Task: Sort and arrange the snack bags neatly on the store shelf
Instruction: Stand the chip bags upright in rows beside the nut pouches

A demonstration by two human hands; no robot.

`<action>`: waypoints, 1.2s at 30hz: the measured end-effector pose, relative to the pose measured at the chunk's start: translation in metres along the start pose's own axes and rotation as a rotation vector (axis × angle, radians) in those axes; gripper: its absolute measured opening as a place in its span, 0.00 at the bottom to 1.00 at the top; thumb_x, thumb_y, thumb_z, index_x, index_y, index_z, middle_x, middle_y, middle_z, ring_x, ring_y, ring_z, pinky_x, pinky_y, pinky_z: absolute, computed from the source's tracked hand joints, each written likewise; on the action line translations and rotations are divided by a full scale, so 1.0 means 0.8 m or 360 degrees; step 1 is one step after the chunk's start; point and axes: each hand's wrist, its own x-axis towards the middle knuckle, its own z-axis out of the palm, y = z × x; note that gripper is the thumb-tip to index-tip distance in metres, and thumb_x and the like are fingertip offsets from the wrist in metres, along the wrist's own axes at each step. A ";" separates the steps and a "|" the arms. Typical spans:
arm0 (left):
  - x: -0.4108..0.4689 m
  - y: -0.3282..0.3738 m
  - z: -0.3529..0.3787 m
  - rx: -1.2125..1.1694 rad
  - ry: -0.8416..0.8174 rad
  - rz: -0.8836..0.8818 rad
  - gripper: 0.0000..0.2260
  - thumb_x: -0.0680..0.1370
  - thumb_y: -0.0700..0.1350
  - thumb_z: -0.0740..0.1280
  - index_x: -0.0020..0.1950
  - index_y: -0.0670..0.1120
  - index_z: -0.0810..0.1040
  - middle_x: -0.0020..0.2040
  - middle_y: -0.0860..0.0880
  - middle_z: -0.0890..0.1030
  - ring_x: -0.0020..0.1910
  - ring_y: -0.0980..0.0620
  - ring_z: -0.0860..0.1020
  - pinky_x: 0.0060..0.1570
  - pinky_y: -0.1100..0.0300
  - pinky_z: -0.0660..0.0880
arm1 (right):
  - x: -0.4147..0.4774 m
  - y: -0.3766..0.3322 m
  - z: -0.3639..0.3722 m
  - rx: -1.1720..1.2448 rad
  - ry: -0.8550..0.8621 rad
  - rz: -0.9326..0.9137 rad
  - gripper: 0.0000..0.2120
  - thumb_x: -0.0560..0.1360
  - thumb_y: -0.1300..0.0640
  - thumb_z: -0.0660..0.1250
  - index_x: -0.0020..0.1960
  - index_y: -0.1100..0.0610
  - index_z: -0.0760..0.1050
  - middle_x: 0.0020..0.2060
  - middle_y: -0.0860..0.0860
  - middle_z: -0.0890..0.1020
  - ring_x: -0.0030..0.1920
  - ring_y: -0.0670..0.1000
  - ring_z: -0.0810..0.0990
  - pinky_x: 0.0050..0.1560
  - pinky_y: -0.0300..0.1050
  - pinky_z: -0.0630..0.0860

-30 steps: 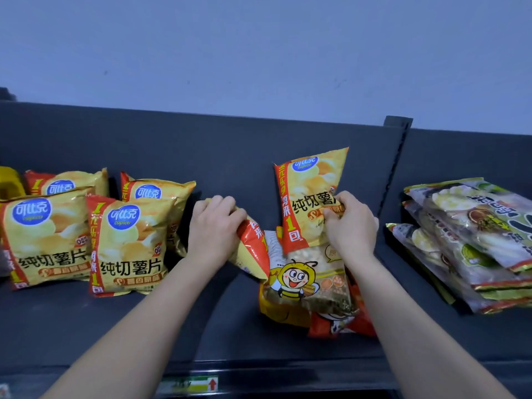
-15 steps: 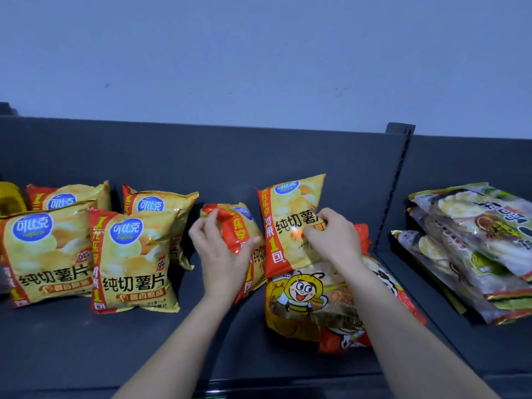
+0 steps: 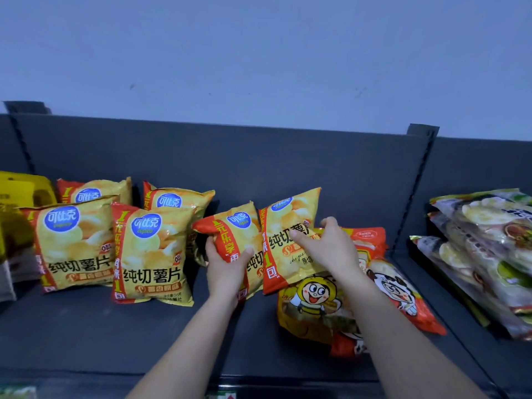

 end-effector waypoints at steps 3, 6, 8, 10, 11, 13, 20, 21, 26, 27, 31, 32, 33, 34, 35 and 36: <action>-0.005 0.001 -0.003 0.0086 0.0044 0.0108 0.41 0.69 0.41 0.76 0.75 0.53 0.57 0.61 0.50 0.75 0.57 0.49 0.75 0.61 0.47 0.73 | 0.002 -0.001 -0.006 0.0056 -0.0084 0.0065 0.37 0.72 0.36 0.68 0.69 0.61 0.64 0.64 0.56 0.75 0.64 0.58 0.74 0.49 0.48 0.70; -0.011 0.014 -0.007 0.0238 0.0107 0.0276 0.41 0.67 0.43 0.78 0.74 0.52 0.59 0.64 0.48 0.75 0.59 0.47 0.75 0.60 0.46 0.74 | 0.010 0.005 -0.011 0.0263 -0.0154 0.0109 0.25 0.72 0.42 0.72 0.58 0.58 0.71 0.56 0.55 0.80 0.53 0.55 0.78 0.50 0.48 0.75; -0.017 0.027 -0.010 0.0285 0.0148 0.0446 0.40 0.66 0.43 0.79 0.73 0.53 0.61 0.63 0.50 0.75 0.59 0.49 0.75 0.60 0.49 0.74 | 0.009 0.009 -0.014 0.0679 -0.0187 0.0133 0.16 0.72 0.51 0.75 0.53 0.56 0.74 0.51 0.54 0.82 0.48 0.54 0.82 0.50 0.51 0.79; -0.024 0.042 -0.014 0.0288 0.0175 0.0590 0.40 0.66 0.43 0.79 0.72 0.53 0.62 0.63 0.51 0.74 0.59 0.51 0.74 0.60 0.53 0.72 | 0.002 0.011 -0.018 0.1131 -0.0218 0.0147 0.13 0.72 0.61 0.75 0.51 0.52 0.73 0.50 0.53 0.82 0.46 0.54 0.83 0.49 0.53 0.81; -0.028 0.051 -0.016 0.0276 0.0183 0.0642 0.40 0.66 0.43 0.79 0.73 0.53 0.62 0.64 0.51 0.74 0.60 0.51 0.74 0.61 0.53 0.72 | -0.001 0.012 -0.019 0.1278 -0.0198 0.0116 0.15 0.71 0.64 0.74 0.51 0.51 0.73 0.50 0.51 0.81 0.47 0.54 0.83 0.49 0.52 0.81; -0.037 0.069 -0.024 0.0236 0.0194 0.0720 0.41 0.66 0.44 0.79 0.73 0.52 0.62 0.64 0.50 0.75 0.61 0.51 0.75 0.63 0.53 0.72 | -0.009 0.010 -0.022 0.1437 -0.0127 0.0013 0.21 0.71 0.66 0.74 0.58 0.51 0.73 0.50 0.49 0.80 0.49 0.52 0.82 0.47 0.49 0.80; -0.064 0.115 -0.099 0.0134 0.0101 0.0811 0.34 0.67 0.38 0.78 0.67 0.54 0.67 0.53 0.59 0.79 0.49 0.66 0.78 0.49 0.66 0.76 | -0.044 -0.012 -0.018 0.1648 -0.0154 -0.0219 0.27 0.71 0.67 0.73 0.66 0.51 0.71 0.50 0.43 0.80 0.53 0.47 0.81 0.44 0.41 0.78; -0.065 0.118 -0.118 0.0143 0.0067 0.0794 0.34 0.66 0.38 0.78 0.68 0.52 0.68 0.54 0.56 0.80 0.50 0.62 0.79 0.50 0.64 0.78 | -0.049 -0.016 -0.015 0.1651 -0.0172 -0.0228 0.27 0.71 0.67 0.73 0.67 0.51 0.71 0.51 0.43 0.80 0.53 0.47 0.81 0.45 0.42 0.79; -0.065 0.110 -0.209 0.0019 -0.0068 0.0625 0.37 0.60 0.42 0.77 0.68 0.49 0.71 0.54 0.50 0.83 0.52 0.50 0.82 0.55 0.44 0.78 | -0.079 -0.043 0.020 0.1645 -0.0258 -0.0287 0.27 0.70 0.66 0.74 0.66 0.51 0.73 0.54 0.45 0.82 0.55 0.45 0.81 0.53 0.47 0.80; -0.064 0.108 -0.225 0.0012 -0.0083 0.0606 0.36 0.60 0.42 0.77 0.67 0.49 0.72 0.53 0.49 0.84 0.52 0.49 0.83 0.54 0.44 0.78 | -0.087 -0.051 0.027 0.1645 -0.0278 -0.0295 0.27 0.70 0.66 0.74 0.66 0.50 0.73 0.53 0.45 0.82 0.56 0.45 0.81 0.53 0.47 0.80; -0.053 0.099 -0.289 -0.0032 -0.0163 0.0519 0.36 0.57 0.41 0.82 0.63 0.52 0.74 0.52 0.49 0.84 0.50 0.48 0.83 0.48 0.47 0.81 | -0.117 -0.081 0.059 0.1671 -0.0333 -0.0308 0.25 0.71 0.67 0.73 0.63 0.48 0.72 0.50 0.41 0.81 0.47 0.35 0.81 0.42 0.36 0.79; -0.050 0.098 -0.305 -0.0046 -0.0187 0.0498 0.36 0.56 0.44 0.81 0.62 0.53 0.75 0.51 0.50 0.84 0.50 0.48 0.83 0.47 0.48 0.81 | -0.125 -0.087 0.067 0.1678 -0.0340 -0.0308 0.25 0.71 0.67 0.73 0.62 0.47 0.72 0.49 0.41 0.80 0.44 0.32 0.80 0.40 0.33 0.78; -0.046 0.097 -0.320 -0.0054 -0.0211 0.0476 0.36 0.54 0.47 0.80 0.61 0.53 0.75 0.51 0.50 0.84 0.50 0.48 0.83 0.45 0.49 0.81 | -0.133 -0.094 0.074 0.1682 -0.0339 -0.0301 0.25 0.71 0.67 0.73 0.61 0.47 0.72 0.49 0.40 0.79 0.43 0.30 0.79 0.39 0.31 0.78; -0.042 0.096 -0.336 -0.0059 -0.0230 0.0448 0.37 0.53 0.49 0.79 0.62 0.53 0.75 0.51 0.49 0.84 0.50 0.48 0.83 0.44 0.49 0.81 | -0.141 -0.102 0.082 0.1683 -0.0341 -0.0293 0.25 0.71 0.67 0.73 0.61 0.46 0.71 0.49 0.40 0.79 0.43 0.29 0.79 0.39 0.31 0.77; -0.038 0.095 -0.350 -0.0062 -0.0248 0.0426 0.39 0.53 0.49 0.79 0.63 0.51 0.74 0.51 0.49 0.84 0.50 0.47 0.83 0.43 0.50 0.81 | -0.149 -0.108 0.091 0.1679 -0.0345 -0.0281 0.25 0.71 0.67 0.73 0.61 0.45 0.72 0.49 0.39 0.79 0.45 0.29 0.79 0.39 0.31 0.77; -0.034 0.093 -0.365 -0.0066 -0.0265 0.0405 0.42 0.51 0.50 0.80 0.64 0.50 0.73 0.51 0.48 0.84 0.49 0.47 0.83 0.41 0.52 0.81 | -0.157 -0.114 0.100 0.1670 -0.0354 -0.0272 0.25 0.71 0.66 0.73 0.60 0.45 0.72 0.50 0.39 0.79 0.47 0.31 0.79 0.40 0.32 0.77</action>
